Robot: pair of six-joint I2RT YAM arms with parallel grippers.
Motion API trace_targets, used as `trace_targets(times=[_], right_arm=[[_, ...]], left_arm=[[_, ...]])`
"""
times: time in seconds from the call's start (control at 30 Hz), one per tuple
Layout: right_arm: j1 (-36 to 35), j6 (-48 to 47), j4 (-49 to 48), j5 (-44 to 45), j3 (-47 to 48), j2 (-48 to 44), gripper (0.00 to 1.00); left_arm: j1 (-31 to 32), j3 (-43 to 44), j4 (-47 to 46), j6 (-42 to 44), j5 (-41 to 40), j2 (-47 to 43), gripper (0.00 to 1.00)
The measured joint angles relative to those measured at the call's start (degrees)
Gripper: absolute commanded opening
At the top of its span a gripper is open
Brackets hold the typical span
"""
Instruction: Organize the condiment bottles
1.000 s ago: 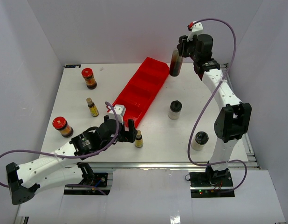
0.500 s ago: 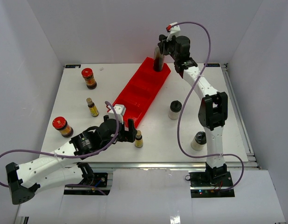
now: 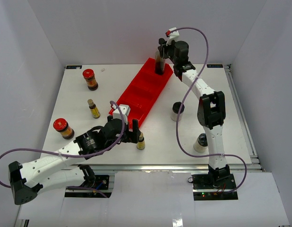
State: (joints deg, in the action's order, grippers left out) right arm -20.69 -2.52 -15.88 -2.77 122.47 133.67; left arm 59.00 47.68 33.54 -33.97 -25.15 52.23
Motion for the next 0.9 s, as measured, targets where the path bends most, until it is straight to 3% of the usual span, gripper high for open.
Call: trace_targets(times=[0.57,0.73,0.9], right_arm=[[-1.1,1.1,-7.0,-0.9,-5.3,0.3,0.08],[-1.3,1.5,-8.9,-1.0,-7.6,0.3,0.27],[-1.3,1.8,-12.8,-0.8,-10.2,0.3,0.34]], left_arm=[[0.0,0.2,-0.1,0.5,0.0,0.3,0.98],[0.0,0.2,-0.1,0.5,0.0,0.3,0.98],[0.0,0.2,-0.1,0.5,0.0,0.3,0.98]])
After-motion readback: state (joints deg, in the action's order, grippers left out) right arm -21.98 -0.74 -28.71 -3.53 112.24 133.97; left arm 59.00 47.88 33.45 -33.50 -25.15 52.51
